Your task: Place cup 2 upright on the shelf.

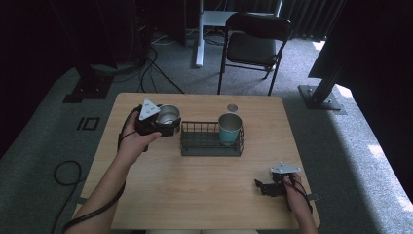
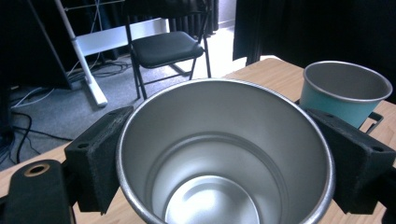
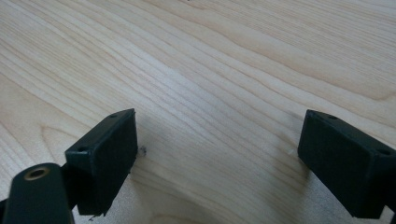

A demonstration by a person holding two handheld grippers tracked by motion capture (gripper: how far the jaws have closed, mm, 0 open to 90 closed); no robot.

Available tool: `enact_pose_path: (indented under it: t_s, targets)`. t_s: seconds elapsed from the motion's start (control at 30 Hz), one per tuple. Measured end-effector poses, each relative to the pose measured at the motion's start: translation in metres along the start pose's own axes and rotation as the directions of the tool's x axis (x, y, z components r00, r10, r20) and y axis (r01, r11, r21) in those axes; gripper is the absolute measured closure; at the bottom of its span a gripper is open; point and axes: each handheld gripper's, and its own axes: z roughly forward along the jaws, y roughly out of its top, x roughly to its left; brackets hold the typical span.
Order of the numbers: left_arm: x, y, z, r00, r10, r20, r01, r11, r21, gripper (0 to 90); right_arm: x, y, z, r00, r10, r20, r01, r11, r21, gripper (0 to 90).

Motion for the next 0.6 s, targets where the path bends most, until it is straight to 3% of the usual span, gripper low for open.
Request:
enact_pose_path:
  t_s: [0.6]
  targets:
    - [-0.026,0.016,0.034,0.9968,0.013,0.079,-0.011,0.9998,-0.018,13.9,0.0,0.0,0.0,1.0,0.0,0.001,0.0,1.0,-0.001,11.6]
